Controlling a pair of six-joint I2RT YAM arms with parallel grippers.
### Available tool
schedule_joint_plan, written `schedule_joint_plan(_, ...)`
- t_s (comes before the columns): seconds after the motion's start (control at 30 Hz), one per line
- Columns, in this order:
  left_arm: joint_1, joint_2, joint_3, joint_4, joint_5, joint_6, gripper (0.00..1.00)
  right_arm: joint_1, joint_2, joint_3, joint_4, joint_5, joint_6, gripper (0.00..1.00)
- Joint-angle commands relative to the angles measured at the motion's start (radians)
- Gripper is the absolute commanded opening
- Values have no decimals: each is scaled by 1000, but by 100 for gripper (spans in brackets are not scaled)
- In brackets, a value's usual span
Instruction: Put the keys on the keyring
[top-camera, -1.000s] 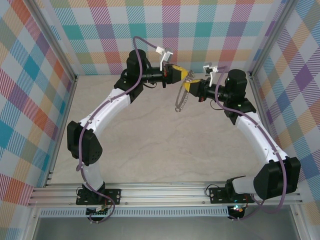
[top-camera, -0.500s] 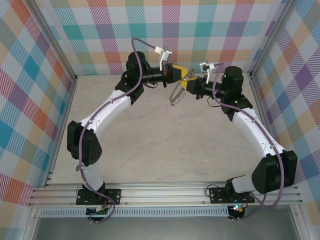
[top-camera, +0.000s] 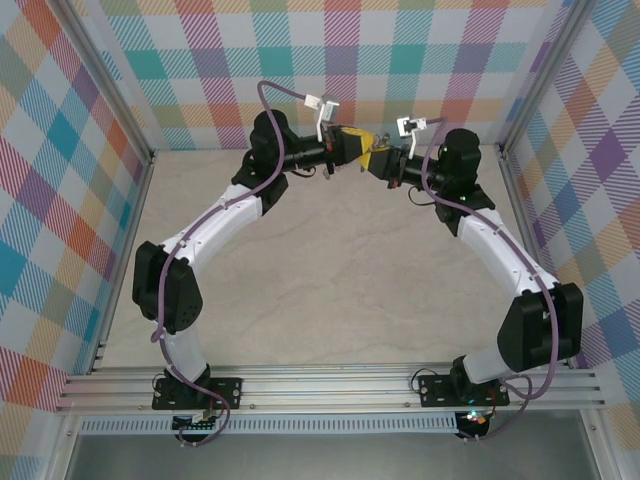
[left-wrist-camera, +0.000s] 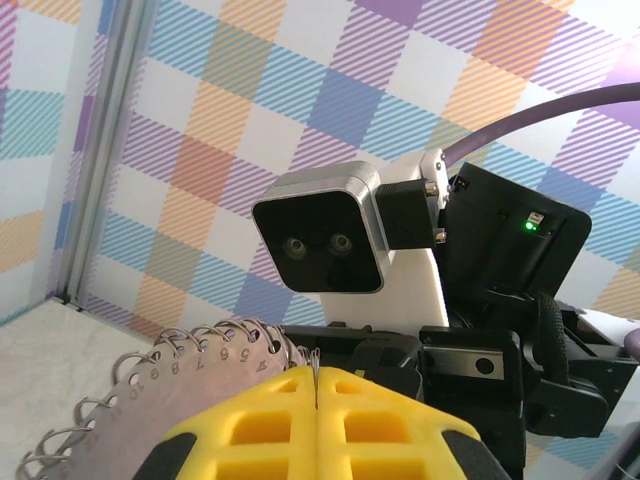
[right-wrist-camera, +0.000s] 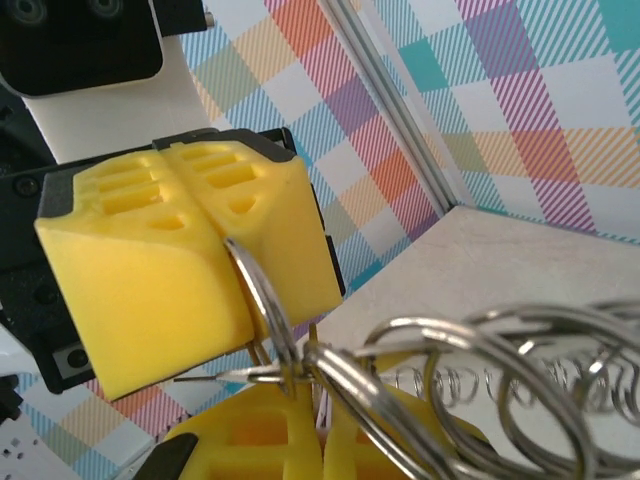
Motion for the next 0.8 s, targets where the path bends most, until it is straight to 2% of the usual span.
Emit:
schedule_joint_plan(0.0, -24, -36, -19, 75, 12, -32, 0, 4, 6, 52, 81, -11, 34, 0)
schedule_joint_plan(0.2, -25, -38, -32, 78, -53, -39, 0, 4, -40, 23, -25, 11, -36, 2)
schedule_joint_plan(0.27, -25, -39, -33, 83, -70, -45, 0, 3, -52, 5, -48, 12, -48, 9)
schedule_joint_plan(0.37, -24, -39, -38, 92, -92, -54, 0, 2, -73, -29, -62, 8, -53, 14)
schedule_joint_plan(0.57, -25, -49, -48, 112, -155, -96, 0, 1, -139, -93, -98, 38, -75, 42)
schedule_joint_plan(0.67, -25, -63, -60, 116, -198, -109, 0, -3, -166, -128, -106, 35, -80, 48)
schedule_joint_plan(0.77, -25, -75, -74, 131, -227, -116, 0, -9, -188, -168, -105, 33, -77, 49)
